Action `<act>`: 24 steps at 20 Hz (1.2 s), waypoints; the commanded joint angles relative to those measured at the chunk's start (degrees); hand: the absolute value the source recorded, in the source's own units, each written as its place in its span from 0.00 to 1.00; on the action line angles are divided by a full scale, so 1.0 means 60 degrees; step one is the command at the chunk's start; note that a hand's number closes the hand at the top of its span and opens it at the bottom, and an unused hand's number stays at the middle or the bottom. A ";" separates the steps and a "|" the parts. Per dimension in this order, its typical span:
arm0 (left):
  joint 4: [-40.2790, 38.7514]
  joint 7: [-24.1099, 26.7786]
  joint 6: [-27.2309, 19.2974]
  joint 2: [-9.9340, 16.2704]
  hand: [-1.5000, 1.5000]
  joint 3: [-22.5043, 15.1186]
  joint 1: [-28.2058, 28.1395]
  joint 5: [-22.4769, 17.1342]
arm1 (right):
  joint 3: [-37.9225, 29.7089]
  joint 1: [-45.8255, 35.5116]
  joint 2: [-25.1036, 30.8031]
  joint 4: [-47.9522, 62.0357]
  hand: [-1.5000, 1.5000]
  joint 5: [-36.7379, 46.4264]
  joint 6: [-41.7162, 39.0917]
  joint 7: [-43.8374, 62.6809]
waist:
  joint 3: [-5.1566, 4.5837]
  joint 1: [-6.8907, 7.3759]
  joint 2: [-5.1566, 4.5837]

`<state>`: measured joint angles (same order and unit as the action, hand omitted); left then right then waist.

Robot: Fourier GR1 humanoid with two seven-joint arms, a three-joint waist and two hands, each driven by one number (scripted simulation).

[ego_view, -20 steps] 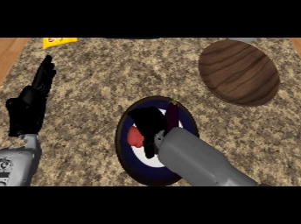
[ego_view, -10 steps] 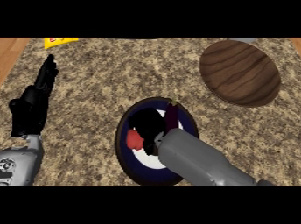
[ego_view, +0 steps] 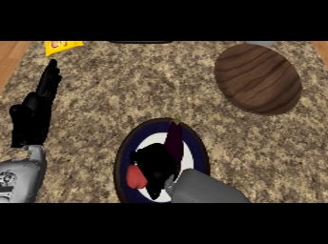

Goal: Pick the bell pepper from the plate and place it in the bowl

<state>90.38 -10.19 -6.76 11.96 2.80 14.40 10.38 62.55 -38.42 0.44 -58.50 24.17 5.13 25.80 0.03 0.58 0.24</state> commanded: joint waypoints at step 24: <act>0.0369 0.0187 0.0099 -0.0128 0.50 0.0232 -0.0453 -0.0036 | -0.4039 0.3007 0.2498 -0.8141 1.00 0.2286 0.2152 0.2419 | -0.0003 -0.0108 -0.0043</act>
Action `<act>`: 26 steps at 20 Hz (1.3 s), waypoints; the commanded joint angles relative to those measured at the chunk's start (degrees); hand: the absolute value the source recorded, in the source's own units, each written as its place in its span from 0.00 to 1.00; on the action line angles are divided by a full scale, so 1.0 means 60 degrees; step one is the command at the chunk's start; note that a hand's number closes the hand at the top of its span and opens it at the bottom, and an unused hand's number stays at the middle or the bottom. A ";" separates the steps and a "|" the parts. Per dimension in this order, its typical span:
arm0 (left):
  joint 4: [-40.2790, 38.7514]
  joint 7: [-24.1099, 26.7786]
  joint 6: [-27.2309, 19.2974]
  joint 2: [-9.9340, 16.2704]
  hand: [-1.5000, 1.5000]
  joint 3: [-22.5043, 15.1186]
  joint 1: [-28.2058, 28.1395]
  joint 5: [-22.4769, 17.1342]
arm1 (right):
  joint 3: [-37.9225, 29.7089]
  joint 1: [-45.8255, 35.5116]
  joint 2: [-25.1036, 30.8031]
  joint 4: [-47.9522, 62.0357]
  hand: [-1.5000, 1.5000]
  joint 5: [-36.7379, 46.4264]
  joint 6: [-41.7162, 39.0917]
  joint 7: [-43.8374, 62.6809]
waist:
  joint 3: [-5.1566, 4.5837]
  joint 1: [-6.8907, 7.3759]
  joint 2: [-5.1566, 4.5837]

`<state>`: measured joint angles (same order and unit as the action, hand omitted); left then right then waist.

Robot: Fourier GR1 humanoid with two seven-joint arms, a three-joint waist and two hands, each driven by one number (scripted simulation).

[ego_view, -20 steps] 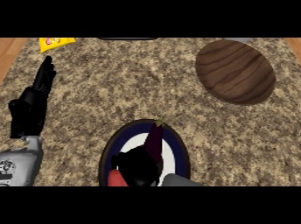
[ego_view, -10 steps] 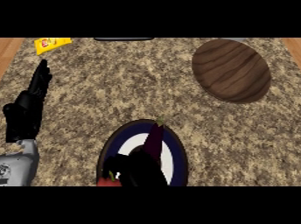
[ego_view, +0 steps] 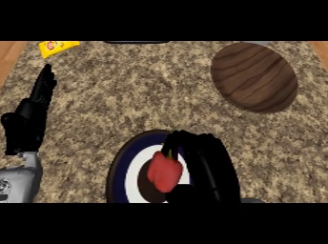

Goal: Pick the bell pepper from the plate and place it in the bowl

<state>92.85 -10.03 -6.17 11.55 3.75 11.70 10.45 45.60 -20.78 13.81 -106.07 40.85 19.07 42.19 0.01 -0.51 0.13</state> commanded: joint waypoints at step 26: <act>0.0227 -0.0185 0.0139 -0.0265 0.50 -0.0287 0.0397 0.0255 | -0.7244 -0.3704 0.1744 1.1783 1.00 -0.1614 0.2612 -0.8964 | 0.0028 0.0610 -0.0206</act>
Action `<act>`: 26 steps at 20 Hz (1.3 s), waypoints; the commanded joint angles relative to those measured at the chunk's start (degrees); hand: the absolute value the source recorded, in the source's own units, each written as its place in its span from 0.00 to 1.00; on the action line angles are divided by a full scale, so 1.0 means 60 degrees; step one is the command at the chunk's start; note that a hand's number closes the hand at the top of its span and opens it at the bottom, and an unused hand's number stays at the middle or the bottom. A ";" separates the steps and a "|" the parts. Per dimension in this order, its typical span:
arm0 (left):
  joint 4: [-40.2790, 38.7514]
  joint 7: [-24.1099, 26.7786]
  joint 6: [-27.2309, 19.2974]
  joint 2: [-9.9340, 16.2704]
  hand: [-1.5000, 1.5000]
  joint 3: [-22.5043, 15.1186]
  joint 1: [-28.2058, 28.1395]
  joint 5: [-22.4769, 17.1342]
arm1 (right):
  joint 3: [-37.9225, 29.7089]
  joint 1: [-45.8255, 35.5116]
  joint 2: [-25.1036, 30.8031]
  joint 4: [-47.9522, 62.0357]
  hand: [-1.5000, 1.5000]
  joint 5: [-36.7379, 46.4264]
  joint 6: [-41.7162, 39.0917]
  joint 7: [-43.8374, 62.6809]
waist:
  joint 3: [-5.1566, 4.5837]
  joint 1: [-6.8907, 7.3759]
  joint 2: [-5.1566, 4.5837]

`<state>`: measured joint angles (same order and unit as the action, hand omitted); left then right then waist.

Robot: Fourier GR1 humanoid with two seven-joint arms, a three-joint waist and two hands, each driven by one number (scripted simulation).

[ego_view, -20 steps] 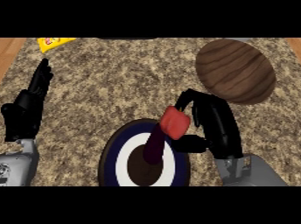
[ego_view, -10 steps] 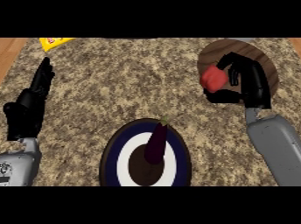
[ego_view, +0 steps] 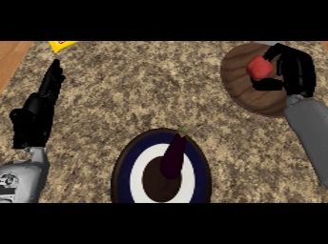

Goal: Pick the bell pepper from the plate and place it in the bowl

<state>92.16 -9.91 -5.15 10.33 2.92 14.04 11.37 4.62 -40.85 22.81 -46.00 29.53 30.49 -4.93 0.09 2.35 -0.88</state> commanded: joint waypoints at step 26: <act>0.0057 0.0293 0.0063 -0.0231 0.50 -0.0167 -0.0328 0.0035 | -0.4077 -0.2022 0.1159 0.5911 0.00 -0.3170 -0.3664 -0.5084 | 0.0025 0.0239 -0.0092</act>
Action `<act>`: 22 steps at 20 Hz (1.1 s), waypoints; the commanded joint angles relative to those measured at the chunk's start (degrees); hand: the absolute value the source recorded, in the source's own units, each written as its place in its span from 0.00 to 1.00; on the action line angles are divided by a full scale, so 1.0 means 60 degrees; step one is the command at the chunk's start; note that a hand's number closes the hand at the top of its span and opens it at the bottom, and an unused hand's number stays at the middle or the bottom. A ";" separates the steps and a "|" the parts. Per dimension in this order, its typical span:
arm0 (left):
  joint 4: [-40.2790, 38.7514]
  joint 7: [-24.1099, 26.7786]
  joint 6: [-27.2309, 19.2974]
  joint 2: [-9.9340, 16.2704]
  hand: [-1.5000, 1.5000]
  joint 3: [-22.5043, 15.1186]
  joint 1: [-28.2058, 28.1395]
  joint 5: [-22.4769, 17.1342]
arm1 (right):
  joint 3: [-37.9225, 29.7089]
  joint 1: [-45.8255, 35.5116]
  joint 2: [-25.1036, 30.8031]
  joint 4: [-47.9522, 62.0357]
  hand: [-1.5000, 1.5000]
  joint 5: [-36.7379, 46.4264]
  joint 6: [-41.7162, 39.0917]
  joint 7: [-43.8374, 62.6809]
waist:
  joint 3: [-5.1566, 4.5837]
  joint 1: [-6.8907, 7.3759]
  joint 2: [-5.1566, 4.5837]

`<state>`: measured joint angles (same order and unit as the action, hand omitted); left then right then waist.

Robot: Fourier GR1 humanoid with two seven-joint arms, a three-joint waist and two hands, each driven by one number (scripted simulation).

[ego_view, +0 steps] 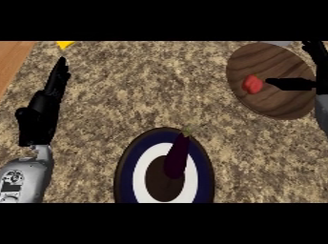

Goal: Pick the bell pepper from the plate and place it in the bowl

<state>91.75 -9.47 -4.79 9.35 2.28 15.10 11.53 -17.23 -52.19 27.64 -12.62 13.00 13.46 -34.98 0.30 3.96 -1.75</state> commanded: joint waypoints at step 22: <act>0.0218 -0.0067 -0.0103 0.0129 0.50 0.0320 -0.0450 0.0236 | -0.0861 0.2592 0.1741 0.0227 0.00 -0.1067 -0.5275 -0.3128 | -0.0031 -0.0487 0.0228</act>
<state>92.93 -10.95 -4.54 10.15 3.88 13.75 11.86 -22.16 -38.35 38.71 -10.48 7.32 -15.43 -50.66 0.18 1.43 -0.60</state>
